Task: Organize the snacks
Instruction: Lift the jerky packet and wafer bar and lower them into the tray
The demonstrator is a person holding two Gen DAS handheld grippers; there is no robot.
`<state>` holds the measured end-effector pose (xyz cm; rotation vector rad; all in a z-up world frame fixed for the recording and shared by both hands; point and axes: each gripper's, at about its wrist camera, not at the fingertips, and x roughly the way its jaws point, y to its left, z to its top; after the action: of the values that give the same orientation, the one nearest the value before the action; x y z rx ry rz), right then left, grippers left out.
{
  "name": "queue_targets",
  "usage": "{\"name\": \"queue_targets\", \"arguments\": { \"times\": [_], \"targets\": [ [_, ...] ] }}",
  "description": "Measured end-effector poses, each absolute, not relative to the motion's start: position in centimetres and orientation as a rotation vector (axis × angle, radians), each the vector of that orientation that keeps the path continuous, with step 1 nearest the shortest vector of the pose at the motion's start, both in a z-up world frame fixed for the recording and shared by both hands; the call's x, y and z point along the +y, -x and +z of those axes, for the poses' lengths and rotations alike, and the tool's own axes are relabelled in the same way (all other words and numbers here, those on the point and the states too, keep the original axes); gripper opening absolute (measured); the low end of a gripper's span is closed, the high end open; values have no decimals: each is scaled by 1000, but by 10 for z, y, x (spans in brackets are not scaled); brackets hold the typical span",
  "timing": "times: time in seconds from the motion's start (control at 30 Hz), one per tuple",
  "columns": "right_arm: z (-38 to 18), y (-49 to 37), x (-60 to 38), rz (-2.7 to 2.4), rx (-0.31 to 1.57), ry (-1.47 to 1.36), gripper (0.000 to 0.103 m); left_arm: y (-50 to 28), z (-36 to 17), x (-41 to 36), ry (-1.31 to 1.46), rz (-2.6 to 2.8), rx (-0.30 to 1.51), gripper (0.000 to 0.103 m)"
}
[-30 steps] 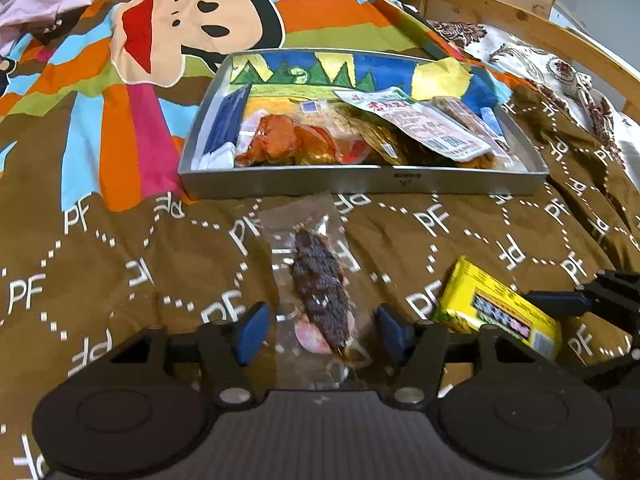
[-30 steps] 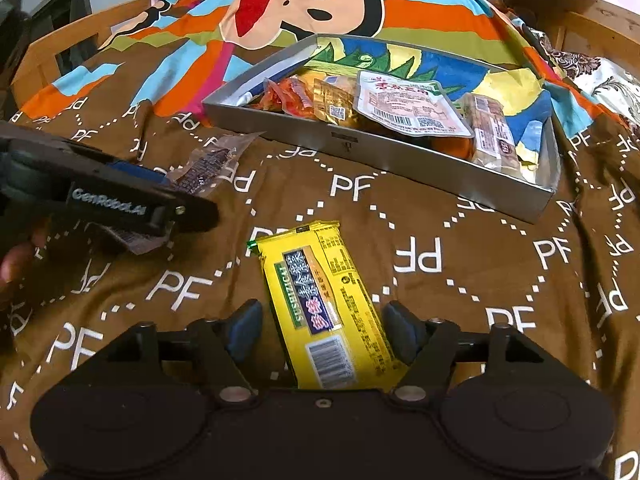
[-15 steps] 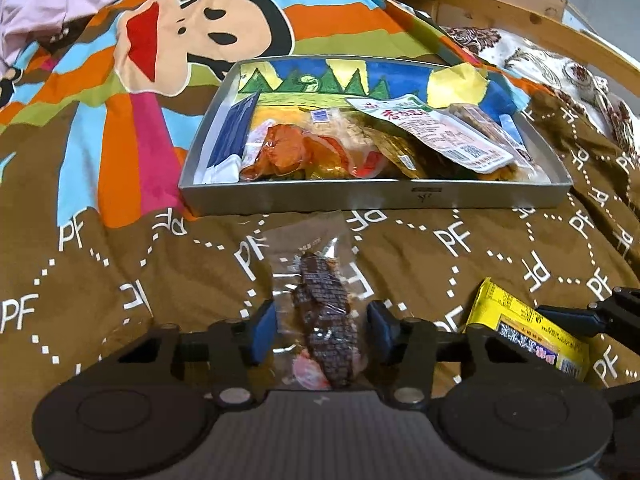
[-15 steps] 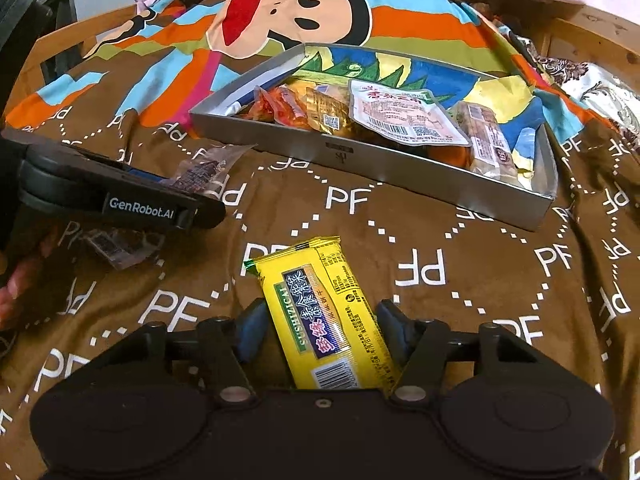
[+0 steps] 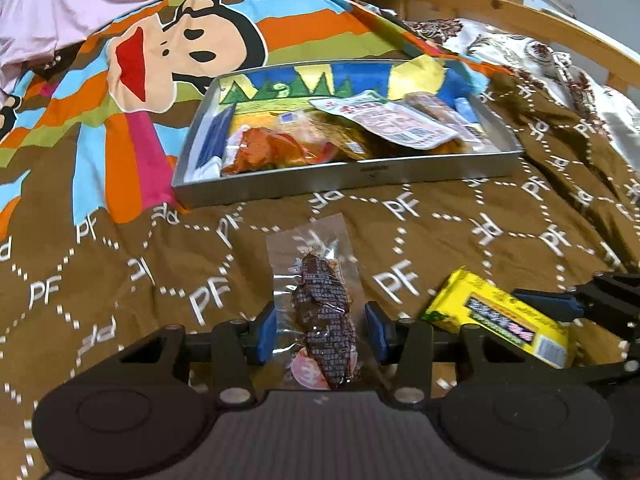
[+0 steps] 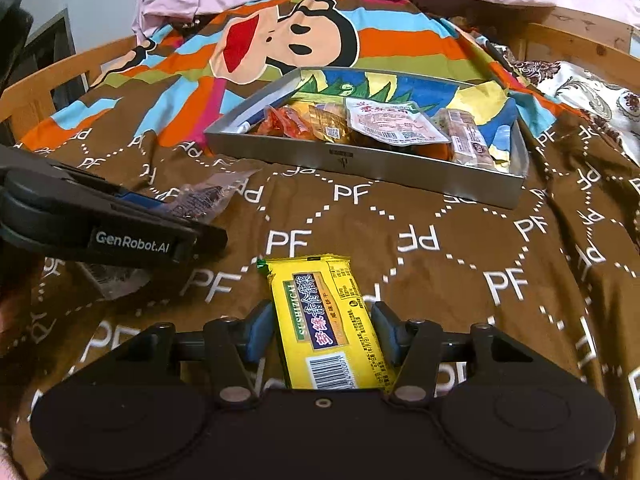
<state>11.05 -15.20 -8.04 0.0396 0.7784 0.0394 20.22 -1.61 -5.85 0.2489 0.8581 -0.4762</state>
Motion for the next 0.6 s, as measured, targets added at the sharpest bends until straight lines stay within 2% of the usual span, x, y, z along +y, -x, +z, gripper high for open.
{"name": "queue_targets", "arguments": {
  "times": [0.2,0.6],
  "targets": [
    [-71,-97,-149,21,714,-16,54,-189,-49,-12,-198,-482,853,49],
    [-53,-105,-164,-55,565,-21,55,-206,-24,0,-70,-417,669,49]
  ]
}}
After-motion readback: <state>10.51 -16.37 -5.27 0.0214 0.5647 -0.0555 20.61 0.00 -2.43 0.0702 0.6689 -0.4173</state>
